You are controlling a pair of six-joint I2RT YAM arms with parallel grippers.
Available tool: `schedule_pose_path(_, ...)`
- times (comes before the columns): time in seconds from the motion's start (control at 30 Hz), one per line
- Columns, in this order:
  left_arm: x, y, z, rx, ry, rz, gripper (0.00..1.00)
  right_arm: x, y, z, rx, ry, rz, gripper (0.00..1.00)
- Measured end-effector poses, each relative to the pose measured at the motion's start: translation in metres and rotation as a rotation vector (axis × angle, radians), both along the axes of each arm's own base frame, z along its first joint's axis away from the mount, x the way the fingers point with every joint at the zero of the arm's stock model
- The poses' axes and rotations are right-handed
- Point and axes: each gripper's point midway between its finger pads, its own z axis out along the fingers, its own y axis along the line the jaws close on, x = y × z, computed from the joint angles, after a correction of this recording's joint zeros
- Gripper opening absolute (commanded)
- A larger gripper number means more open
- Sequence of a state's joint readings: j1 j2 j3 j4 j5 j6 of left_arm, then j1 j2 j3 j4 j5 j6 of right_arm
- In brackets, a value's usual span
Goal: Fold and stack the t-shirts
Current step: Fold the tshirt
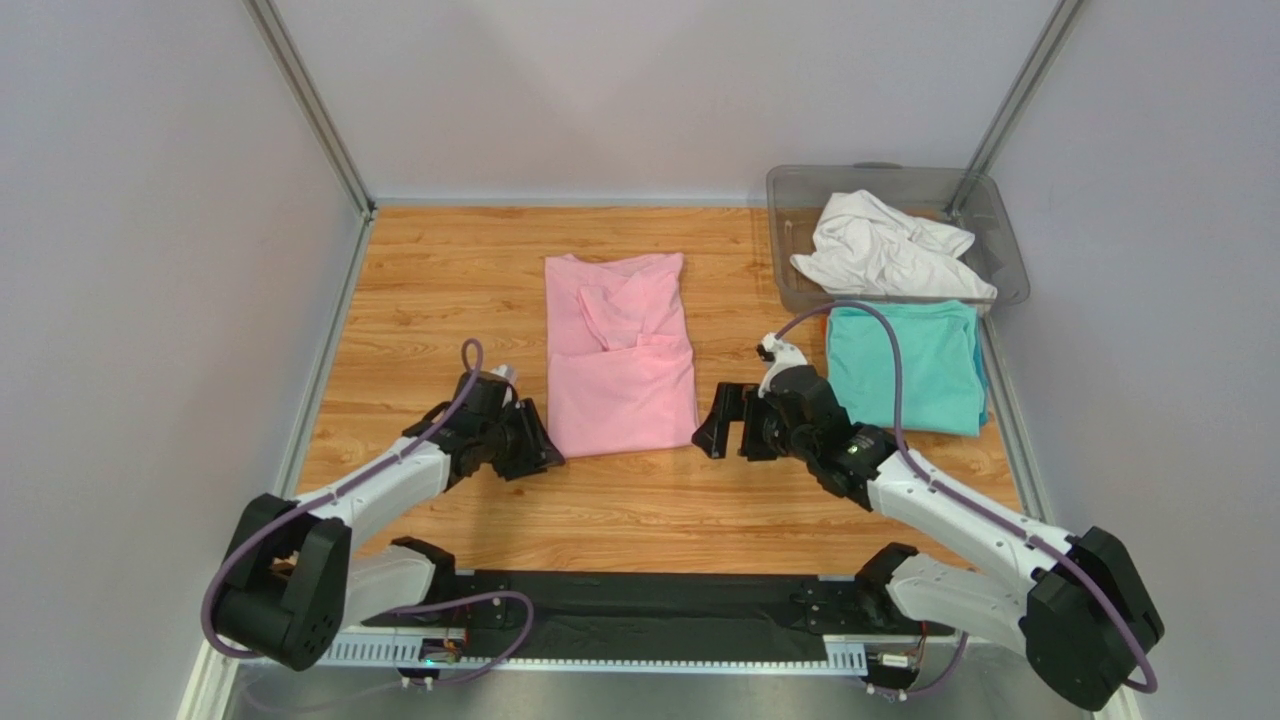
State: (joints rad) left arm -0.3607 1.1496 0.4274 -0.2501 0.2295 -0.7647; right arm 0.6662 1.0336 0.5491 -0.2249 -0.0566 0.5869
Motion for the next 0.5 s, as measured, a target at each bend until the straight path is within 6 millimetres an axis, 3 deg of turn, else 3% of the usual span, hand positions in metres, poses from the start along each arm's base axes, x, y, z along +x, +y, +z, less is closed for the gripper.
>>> schedule_pose_path(0.1,0.005,-0.002,-0.003,-0.004,0.006,0.015,0.3,0.0,0.0,-0.005,-0.01,0.012,0.0,0.99)
schedule_pose_path(0.23,0.012,-0.004,-0.006,-0.005,0.017,0.025,0.19,-0.001,0.0,-0.015,-0.029,0.04,0.001,0.97)
schedule_pose_path(0.3,0.014,-0.005,-0.008,-0.004,0.019,0.028,0.01,-0.001,0.0,-0.02,-0.04,0.056,0.003,0.96)
schedule_pose_path(0.5,0.02,-0.009,-0.008,-0.015,0.019,0.025,0.0,-0.002,-0.001,-0.048,-0.097,0.122,0.006,0.89)
